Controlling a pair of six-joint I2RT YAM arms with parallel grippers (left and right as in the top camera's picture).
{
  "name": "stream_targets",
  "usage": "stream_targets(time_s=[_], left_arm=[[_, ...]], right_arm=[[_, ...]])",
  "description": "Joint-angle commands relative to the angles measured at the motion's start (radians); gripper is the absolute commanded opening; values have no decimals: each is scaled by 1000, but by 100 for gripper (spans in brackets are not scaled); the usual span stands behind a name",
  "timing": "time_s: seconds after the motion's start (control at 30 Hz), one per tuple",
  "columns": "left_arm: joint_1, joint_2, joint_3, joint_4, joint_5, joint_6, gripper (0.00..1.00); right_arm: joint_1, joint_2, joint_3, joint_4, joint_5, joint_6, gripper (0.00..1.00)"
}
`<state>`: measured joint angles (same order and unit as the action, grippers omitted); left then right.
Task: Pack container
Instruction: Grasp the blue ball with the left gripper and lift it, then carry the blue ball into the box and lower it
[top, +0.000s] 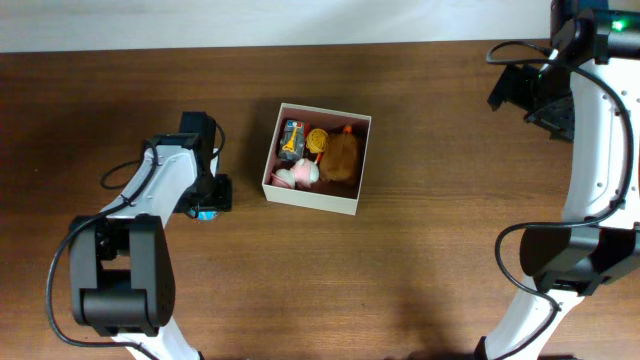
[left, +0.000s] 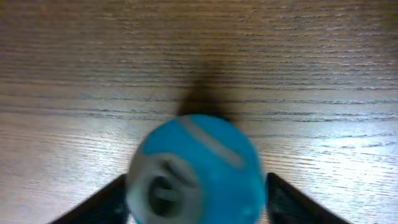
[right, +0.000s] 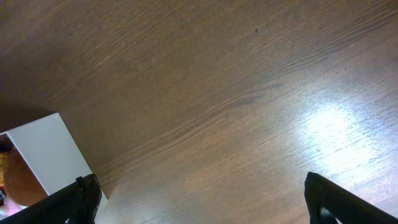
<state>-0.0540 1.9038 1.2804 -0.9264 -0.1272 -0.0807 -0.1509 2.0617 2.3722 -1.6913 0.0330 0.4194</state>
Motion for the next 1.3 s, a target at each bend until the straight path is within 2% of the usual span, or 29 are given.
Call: stream_targets(time_s=[0.0,0.23,0.57,0.7,0.77,0.97,1.27], left_arm=[[3,11,-7,-1,19,7,58],[3,11,-7,-1,43,7,50],[3,10,69,-36,135,7,45],[3,9,140,-85,168,8,46],[3,9,180,-100,191,13,50],[3,9,312,-114,371,93,50],[-10,9,423,-103,801,215,49]], right_arm=[[-1,5,-1,0,-2,8,99],[-1,5,-1,0,-2,8,99],[-1,5,-1,0,-2,8,99],[-1,5,-1,0,-2,8,99],[-1,5,-1,0,-2,8,99],[-1,5,-1,0,-2,8,99],[-1,5,-1,0,-2,8,99]])
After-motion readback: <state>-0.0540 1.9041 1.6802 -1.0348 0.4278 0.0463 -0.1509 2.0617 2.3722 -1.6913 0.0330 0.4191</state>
